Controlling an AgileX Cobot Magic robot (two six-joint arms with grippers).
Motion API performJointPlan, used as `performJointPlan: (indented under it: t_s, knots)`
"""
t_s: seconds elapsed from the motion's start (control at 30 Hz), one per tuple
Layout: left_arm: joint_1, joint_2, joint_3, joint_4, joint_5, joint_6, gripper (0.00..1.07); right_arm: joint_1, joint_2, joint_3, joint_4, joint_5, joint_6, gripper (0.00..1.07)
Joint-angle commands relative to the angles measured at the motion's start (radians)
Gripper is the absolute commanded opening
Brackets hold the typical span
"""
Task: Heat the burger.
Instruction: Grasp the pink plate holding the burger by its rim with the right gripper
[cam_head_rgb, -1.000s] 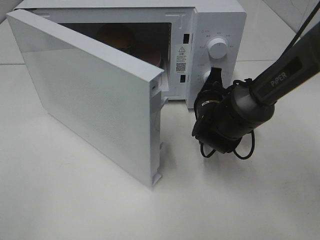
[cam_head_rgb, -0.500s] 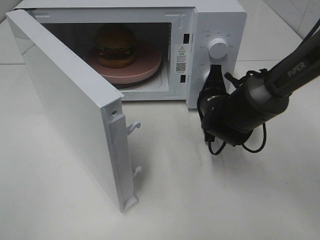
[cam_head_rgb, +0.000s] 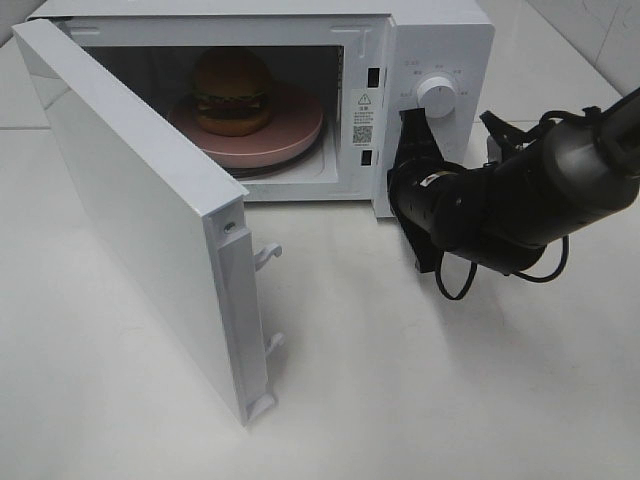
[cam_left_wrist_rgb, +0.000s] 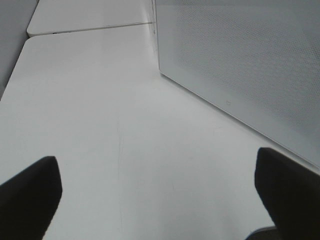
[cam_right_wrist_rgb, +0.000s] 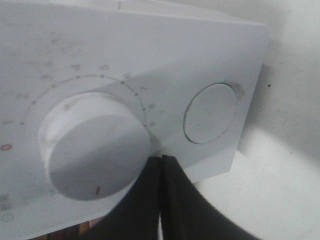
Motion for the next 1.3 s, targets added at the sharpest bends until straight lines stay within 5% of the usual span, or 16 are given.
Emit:
performJointPlan:
  t_s: [0.03,0.73,1.3]
  knots:
    - [0.001,-0.005,0.003,-0.002,0.001,-0.005,0.98,0.0,-0.026,0.028,-0.016,0.032,-0.024,0.0]
    - [0.001,-0.005,0.003,-0.002,0.001,-0.005,0.98,0.0,-0.277,0.248,-0.199,0.188,-0.199,0.0]
    - [0.001,-0.005,0.003,-0.002,0.001,-0.005,0.98,-0.128,-0.472,0.247,-0.534,0.748,-0.636,0.02]
